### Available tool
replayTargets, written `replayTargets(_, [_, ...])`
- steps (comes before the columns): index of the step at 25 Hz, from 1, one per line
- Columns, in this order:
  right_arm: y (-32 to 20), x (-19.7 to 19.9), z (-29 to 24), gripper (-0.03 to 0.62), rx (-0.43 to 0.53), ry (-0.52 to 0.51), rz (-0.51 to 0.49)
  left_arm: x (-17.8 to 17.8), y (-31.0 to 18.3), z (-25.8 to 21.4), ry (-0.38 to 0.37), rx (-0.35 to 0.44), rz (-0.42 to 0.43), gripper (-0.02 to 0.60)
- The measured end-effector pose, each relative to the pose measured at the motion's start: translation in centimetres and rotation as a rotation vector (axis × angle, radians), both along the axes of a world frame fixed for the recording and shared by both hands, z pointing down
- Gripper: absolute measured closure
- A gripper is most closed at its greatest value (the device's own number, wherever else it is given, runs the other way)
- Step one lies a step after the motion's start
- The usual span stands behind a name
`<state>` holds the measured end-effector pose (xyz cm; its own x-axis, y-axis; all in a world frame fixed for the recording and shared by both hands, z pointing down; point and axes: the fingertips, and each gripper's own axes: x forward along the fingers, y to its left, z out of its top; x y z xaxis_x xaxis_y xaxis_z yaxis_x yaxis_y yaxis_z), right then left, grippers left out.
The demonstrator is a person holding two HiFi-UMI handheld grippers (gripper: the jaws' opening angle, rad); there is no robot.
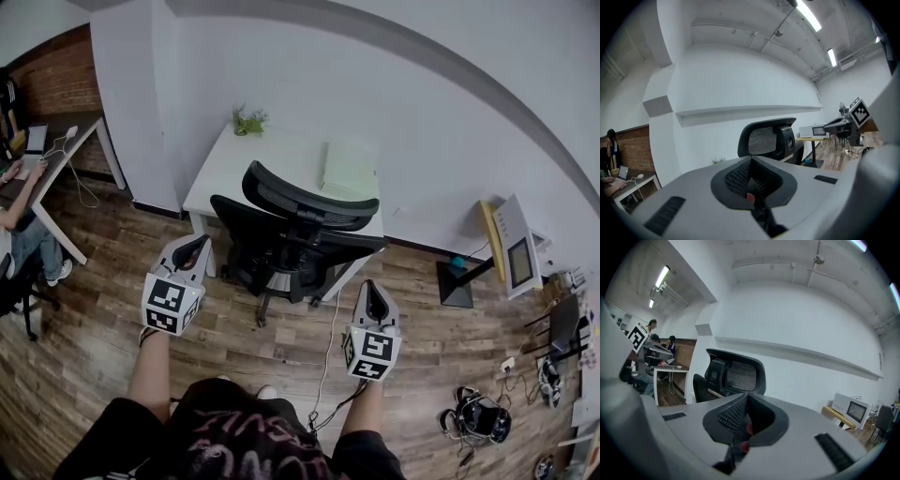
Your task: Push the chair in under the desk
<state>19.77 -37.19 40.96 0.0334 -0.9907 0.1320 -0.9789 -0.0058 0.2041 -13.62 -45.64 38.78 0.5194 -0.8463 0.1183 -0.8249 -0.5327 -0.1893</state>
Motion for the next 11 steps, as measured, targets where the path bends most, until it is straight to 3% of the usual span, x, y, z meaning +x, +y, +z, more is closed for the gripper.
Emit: replayTargets(11, [-0.07,-0.06,-0.55,0.568,0.028,-0.013,-0.001,0.34,-0.19,-0.46,-0.005,-0.010,0.016,0.568])
